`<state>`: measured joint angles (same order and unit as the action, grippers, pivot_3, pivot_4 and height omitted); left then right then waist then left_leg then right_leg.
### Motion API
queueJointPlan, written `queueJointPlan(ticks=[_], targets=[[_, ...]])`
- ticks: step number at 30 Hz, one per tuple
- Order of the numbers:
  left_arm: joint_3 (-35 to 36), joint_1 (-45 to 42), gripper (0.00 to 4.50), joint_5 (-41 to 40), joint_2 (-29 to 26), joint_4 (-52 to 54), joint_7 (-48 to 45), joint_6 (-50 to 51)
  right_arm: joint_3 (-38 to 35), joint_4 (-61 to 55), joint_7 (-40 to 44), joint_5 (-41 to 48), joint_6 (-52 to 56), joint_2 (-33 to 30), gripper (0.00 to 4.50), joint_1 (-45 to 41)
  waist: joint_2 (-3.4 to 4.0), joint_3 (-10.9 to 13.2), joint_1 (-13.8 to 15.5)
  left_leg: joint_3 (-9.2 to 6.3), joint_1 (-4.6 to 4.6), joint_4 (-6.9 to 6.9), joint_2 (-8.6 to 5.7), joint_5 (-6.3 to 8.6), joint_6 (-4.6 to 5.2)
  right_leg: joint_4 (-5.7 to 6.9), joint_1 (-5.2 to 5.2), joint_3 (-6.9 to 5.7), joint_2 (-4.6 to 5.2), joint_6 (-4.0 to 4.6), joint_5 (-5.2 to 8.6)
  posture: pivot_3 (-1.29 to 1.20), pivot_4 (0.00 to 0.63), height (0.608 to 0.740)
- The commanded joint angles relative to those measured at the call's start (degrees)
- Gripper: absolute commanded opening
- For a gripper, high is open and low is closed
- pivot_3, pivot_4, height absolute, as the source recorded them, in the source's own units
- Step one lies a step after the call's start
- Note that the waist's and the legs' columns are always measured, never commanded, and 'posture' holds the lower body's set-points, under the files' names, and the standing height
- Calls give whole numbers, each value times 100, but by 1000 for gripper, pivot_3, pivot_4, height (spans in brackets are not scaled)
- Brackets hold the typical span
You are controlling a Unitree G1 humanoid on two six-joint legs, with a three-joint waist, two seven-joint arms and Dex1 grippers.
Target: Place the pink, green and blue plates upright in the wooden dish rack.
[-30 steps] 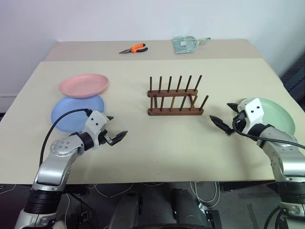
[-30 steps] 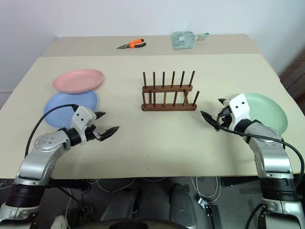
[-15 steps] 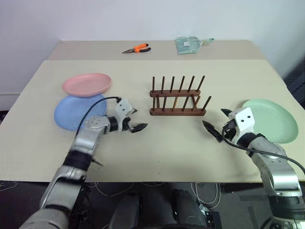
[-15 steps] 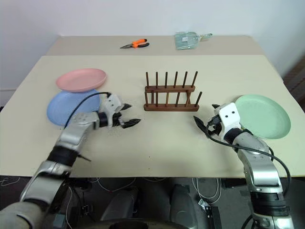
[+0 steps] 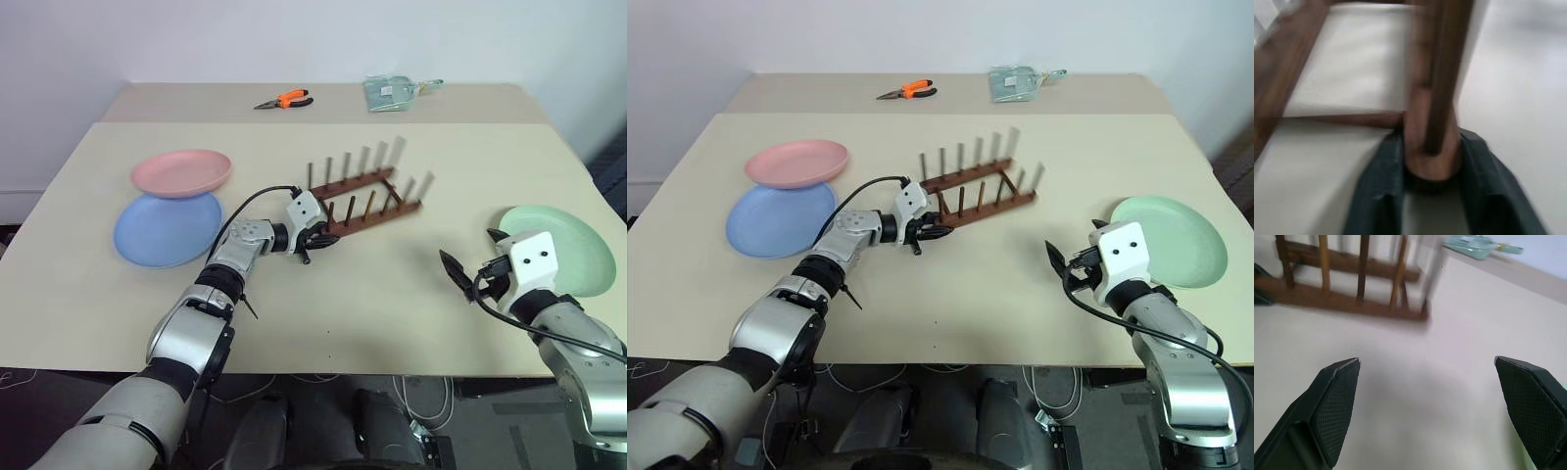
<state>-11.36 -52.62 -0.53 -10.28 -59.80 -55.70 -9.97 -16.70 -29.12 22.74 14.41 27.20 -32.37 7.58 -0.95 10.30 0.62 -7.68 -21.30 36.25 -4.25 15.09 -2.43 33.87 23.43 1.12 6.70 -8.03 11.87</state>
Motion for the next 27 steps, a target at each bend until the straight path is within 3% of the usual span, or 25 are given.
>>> queueJointPlan(ticks=[1,8,11,13,14,16,17,19,23,25,27], targets=[[-185,484,1228,-66,-126,883,-813,-148,-308,-208,173,-67,-62,-265,4500,157,1,0,-7,0,0,0,0,0,0,1,0,0,0,0,0,0,150,740],[-301,1566,1228,-370,-764,3126,-1620,702,-803,108,483,-123,-227,-581,4500,457,2,0,-7,-2,0,0,4,0,0,3,1,2,-1,20,-11,0,150,740],[-319,1722,2236,-216,-931,3264,-1429,866,-844,290,577,-193,-317,-668,4500,493,2,0,2,-2,0,1,4,0,0,3,1,2,-1,18,-9,0,150,740],[-318,1787,3168,-84,-1028,3276,-1182,908,-861,412,670,-211,-349,-728,4500,522,2,-1,4,-1,0,3,4,0,1,3,0,3,-1,11,-5,0,150,740],[-318,1835,3661,-34,-1098,3323,-1088,965,-867,433,761,-195,-362,-758,4246,574,2,-1,5,-1,0,3,4,0,1,3,0,2,-1,3,1,0,150,740],[-295,1998,3678,-68,-1254,3558,-1049,1115,-836,405,977,-134,-401,-812,3693,707,2,-2,5,-2,1,1,4,0,1,3,-1,3,-1,3,1,0,150,740],[-265,2156,3541,-158,-1359,3813,-1095,1276,-777,342,1099,-99,-406,-833,3284,787,3,-2,-9,-3,2,0,5,0,1,3,-1,2,-1,3,1,0,150,740],[-213,2520,2767,-434,-1592,4509,-1265,1823,-582,164,1342,-40,-384,-868,2236,923,7,-5,-52,-2,5,-5,8,0,1,5,0,3,-2,4,1,0,150,740],[-361,3397,789,-1197,-2076,6362,-1581,3258,63,-90,1628,-70,-308,-835,152,1015,14,-8,-151,-3,11,-11,17,1,0,13,0,3,-5,14,10,0,150,740],[-474,3657,26,-1158,-2018,6770,-1274,3435,440,54,1454,-299,-311,-732,0,780,17,-10,-133,-3,9,-6,19,1,0,14,-1,4,-1,25,17,0,150,740],[-565,3706,26,-939,-1759,6771,-764,3472,755,215,1282,-520,-213,-684,0,506,16,-10,-83,-5,4,4,19,1,0,12,-3,4,5,28,19,0,150,740]])
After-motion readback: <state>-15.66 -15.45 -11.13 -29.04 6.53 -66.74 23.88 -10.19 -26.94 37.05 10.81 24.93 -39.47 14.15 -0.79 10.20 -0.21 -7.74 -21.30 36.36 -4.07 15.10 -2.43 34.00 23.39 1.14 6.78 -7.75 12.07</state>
